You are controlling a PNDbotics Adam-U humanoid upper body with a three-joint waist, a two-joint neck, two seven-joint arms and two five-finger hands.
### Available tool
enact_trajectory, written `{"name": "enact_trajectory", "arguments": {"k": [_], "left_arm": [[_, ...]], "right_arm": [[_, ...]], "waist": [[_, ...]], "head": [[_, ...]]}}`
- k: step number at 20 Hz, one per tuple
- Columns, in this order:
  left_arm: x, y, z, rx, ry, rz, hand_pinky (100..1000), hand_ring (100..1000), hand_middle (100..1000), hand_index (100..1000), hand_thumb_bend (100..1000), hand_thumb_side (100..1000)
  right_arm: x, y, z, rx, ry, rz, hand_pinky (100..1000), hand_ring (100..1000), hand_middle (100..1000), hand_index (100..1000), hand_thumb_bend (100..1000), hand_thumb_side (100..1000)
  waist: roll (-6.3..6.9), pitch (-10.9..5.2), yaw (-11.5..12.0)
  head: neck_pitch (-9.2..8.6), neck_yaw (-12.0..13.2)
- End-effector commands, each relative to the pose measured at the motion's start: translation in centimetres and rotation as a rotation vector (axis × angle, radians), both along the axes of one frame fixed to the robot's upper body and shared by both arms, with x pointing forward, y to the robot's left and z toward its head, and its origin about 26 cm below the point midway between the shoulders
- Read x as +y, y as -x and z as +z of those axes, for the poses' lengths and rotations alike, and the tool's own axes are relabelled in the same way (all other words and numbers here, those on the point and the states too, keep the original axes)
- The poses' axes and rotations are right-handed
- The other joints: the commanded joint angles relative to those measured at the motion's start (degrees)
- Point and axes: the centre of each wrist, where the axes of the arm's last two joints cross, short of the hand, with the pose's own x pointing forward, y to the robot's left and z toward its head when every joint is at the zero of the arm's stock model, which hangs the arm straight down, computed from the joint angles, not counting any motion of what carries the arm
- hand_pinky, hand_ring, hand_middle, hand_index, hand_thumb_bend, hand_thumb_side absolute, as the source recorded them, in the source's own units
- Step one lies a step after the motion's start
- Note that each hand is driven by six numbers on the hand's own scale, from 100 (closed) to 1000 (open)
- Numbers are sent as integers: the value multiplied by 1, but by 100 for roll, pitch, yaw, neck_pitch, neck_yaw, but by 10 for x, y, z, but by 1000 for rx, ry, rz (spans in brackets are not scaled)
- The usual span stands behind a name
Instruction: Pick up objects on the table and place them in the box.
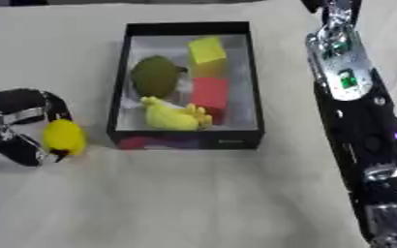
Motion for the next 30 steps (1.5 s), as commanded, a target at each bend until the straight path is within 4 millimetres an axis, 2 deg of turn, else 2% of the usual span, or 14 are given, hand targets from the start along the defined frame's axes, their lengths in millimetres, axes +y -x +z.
{"name": "enact_trajectory", "arguments": {"k": [1,7,14,21,26,30], "left_arm": [[-8,12,42,-101,-53,-84,722,721,696,686,262,148],[-29,18,87,-188,-39,-229,720,722,698,689,259,158],[-51,-3,114,-233,-2,-321,714,717,695,690,259,162],[-78,-41,128,-263,48,-366,706,710,690,700,270,191],[-78,-65,123,-289,78,-355,702,706,687,703,267,218],[-86,-79,118,-288,104,-364,701,705,686,706,272,237]], "right_arm": [[-2,2,8,-31,12,-6,804,739,724,828,256,381],[-2,2,3,-22,29,-12,804,739,725,828,254,378],[-1,4,-1,-23,35,-13,804,739,725,828,252,376],[4,7,0,-31,34,1,804,738,724,828,254,373],[14,11,6,-54,30,30,804,738,724,828,256,373],[19,12,8,-61,28,41,805,738,725,828,255,373]], "waist": [[55,-110,25],[112,-206,50],[159,-270,3],[191,-265,-125],[223,-174,-343],[243,-133,-438]], "head": [[8,-37],[39,-80],[20,-102],[-47,-56],[-190,57],[-245,84]]}}
